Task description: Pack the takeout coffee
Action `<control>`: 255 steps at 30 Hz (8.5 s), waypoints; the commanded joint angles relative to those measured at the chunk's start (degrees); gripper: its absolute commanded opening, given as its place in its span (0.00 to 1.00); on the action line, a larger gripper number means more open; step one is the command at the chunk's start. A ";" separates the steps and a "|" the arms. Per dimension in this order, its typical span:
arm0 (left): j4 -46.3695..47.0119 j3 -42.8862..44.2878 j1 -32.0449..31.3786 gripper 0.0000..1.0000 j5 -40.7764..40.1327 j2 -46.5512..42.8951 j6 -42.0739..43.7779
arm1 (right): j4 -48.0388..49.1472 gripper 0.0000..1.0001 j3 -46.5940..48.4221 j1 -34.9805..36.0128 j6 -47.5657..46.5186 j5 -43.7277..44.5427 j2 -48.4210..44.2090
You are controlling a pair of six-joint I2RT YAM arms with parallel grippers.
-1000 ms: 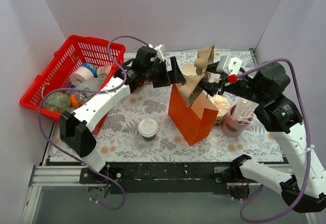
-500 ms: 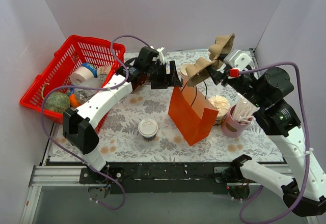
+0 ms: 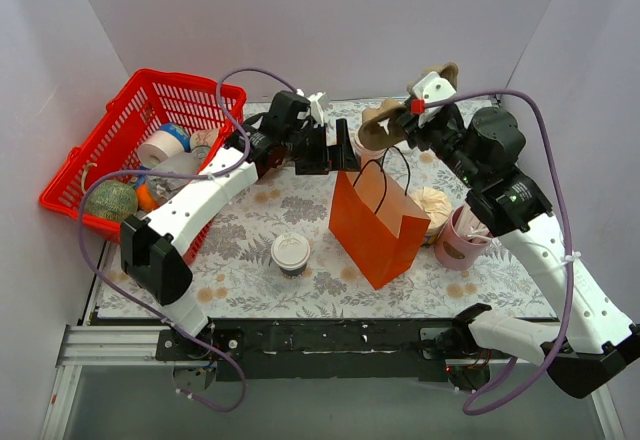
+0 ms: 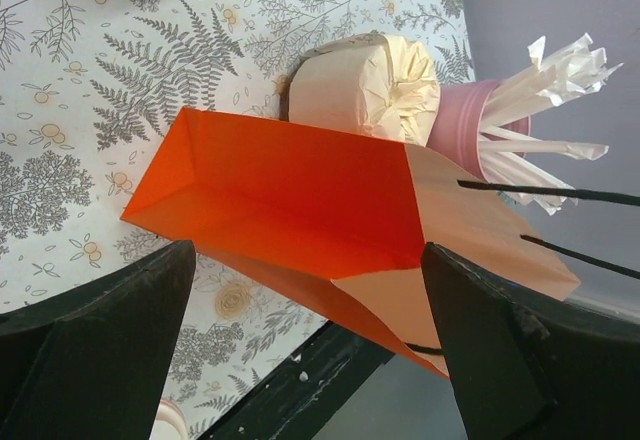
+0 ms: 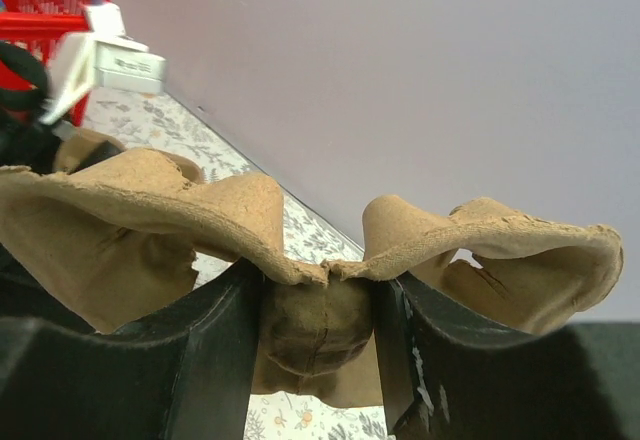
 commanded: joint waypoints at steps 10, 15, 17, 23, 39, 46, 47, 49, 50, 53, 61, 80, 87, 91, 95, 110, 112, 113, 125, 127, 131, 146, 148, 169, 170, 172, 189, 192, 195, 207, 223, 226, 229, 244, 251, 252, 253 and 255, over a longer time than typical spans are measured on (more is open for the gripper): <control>14.39 -8.51 -8.60 0.98 -3.99 -21.66 -9.22 | 6.91 0.50 3.98 -0.01 6.62 27.00 -0.83; 11.50 -1.74 -18.36 0.98 -12.42 -15.16 -6.14 | 7.53 0.51 2.84 -0.01 7.32 28.41 -2.14; 8.86 1.16 -19.69 0.98 -16.55 -13.14 -5.53 | 7.45 0.50 2.84 -0.01 7.32 28.23 -2.41; 6.39 4.85 -22.15 0.96 -20.87 -7.33 -4.39 | 8.15 0.51 2.22 -0.01 7.50 28.76 -3.37; 3.23 -0.58 -22.07 0.00 -17.97 -15.93 2.03 | 7.62 0.50 1.43 -0.02 5.56 10.96 -4.25; 8.57 -1.47 -14.08 0.00 -5.43 -16.74 5.90 | 9.38 0.50 1.43 0.07 7.32 1.59 -4.70; 9.55 -1.55 -12.59 0.00 0.08 -16.30 6.25 | 9.21 0.50 1.34 -0.01 6.36 2.65 -4.43; 13.05 -1.55 -8.81 0.00 5.91 -14.90 6.69 | 8.86 0.50 0.99 -0.01 5.04 7.11 -4.08; 13.51 -1.29 -8.01 0.00 8.72 -14.28 6.69 | 8.68 0.50 0.99 -0.01 4.34 8.79 -3.65; 14.04 1.25 -7.30 0.00 10.50 -11.21 6.60 | 7.54 0.50 1.78 -0.01 1.44 14.95 -2.68; 19.49 -2.60 -7.30 0.00 12.71 -9.79 5.55 | 7.01 0.50 1.87 -0.01 0.38 14.70 -1.62; 25.99 -16.15 -7.21 0.00 0.66 -21.65 0.09 | 10.51 0.47 1.70 -0.01 -2.62 5.90 2.60; 25.64 -12.98 -7.21 0.00 1.89 -19.72 0.37 | 5.78 0.48 1.26 -0.01 -6.82 -3.65 0.32; 25.55 -12.37 -7.21 0.00 -0.21 -19.54 -1.22 | 5.61 0.47 -1.47 -0.01 -8.68 -4.28 -1.00; 25.99 -12.28 -7.21 0.00 -1.71 -19.89 -2.63 | 2.97 0.46 -1.55 -0.01 -8.40 -7.10 -1.79; 26.34 -15.70 -7.21 0.00 -6.45 -22.27 -2.01 | -9.33 0.45 -4.64 -0.01 -20.88 -11.13 -2.67; 26.95 -16.14 -7.21 0.00 -6.37 -22.35 -2.45 | -11.53 0.45 -3.93 -0.01 -21.15 -14.30 -2.50; 27.22 -16.41 -7.21 0.00 -6.11 -22.36 -2.71 | -12.23 0.43 -3.67 -0.01 -21.33 -15.44 -2.24; 37.15 -23.88 -7.30 0.00 -7.16 -25.25 -8.60 | -26.92 0.44 2.31 8.68 -22.82 -21.25 2.51; 38.99 -25.46 -7.21 0.00 -5.93 -25.69 -9.04 | -26.22 0.45 1.87 10.26 -21.78 -20.20 2.51; 41.98 -27.83 -7.30 0.00 -5.58 -27.19 -11.58 | -24.81 0.43 1.77 12.81 -19.58 -14.49 4.00; 47.61 -35.48 -7.30 0.00 -8.56 -31.67 -16.60 | -17.33 0.34 -2.26 12.99 2.40 -5.86 1.99; 48.31 -36.27 -7.21 0.00 -8.48 -32.11 -16.86 | -19.70 0.35 -2.35 12.99 1.61 -10.69 1.20; 49.98 -38.38 -7.21 0.00 -5.05 -33.43 -16.07 | -13.92 0.34 -6.83 12.99 9.77 -16.85 -5.83; 50.07 -38.82 -7.30 0.00 -4.96 -34.04 -16.07 | -13.65 0.34 -7.09 12.91 11.52 -17.99 -6.53; 50.16 -39.17 -7.21 0.00 -4.70 -34.39 -15.99 | -13.21 0.34 -7.71 12.91 13.20 -19.05 -6.98; 47.52 -39.61 -7.21 0.00 2.33 -37.47 -9.48 | -17.86 0.33 -0.68 4.83 29.99 -51.20 -3.64; 46.91 -39.44 -7.21 0.00 2.25 -37.39 -8.87 | -18.65 0.33 -0.94 3.15 32.63 -56.83 -2.76; 47.17 -39.35 -7.13 0.00 2.77 -37.38 -8.78 | -19.80 0.32 -1.73 1.48 34.30 -61.06 -2.23; 49.98 -39.44 -7.13 0.00 10.59 -36.33 -10.80 | -15.57 0.31 -9.12 -3.62 35.54 -56.77 2.07; 52.53 -39.08 -7.13 0.00 17.97 -33.87 -14.40 | -5.75 0.37 -16.14 -3.62 16.82 -56.67 -0.39; 52.89 -39.26 -7.04 0.00 19.56 -33.17 -15.54 | -6.08 0.37 -15.89 -3.62 15.50 -56.67 -0.22; 53.15 -39.43 -6.95 0.00 21.92 -32.99 -15.37 | -12.14 0.36 -13.25 -3.62 13.48 -53.34 0.84; 53.50 -39.96 -6.33 0.00 26.06 -33.52 -16.78 | -14.26 0.36 -13.16 -3.71 18.46 -37.52 0.75; 53.50 -39.88 -5.90 0.00 26.59 -32.11 -17.74 | -15.67 0.36 -10.09 -4.06 27.00 -34.69 2.60; 53.50 -39.79 -5.90 0.00 26.59 -31.76 -17.74 | -15.67 0.36 -9.91 -4.14 27.53 -34.78 2.69; 53.24 -39.70 -5.81 0.00 26.68 -31.76 -17.74 | -15.58 0.37 -9.73 -4.15 27.71 -34.79 2.60; 53.24 -39.79 -5.54 0.00 26.94 -31.41 -17.83 | -14.88 0.37 -9.30 -4.32 28.15 -34.87 2.25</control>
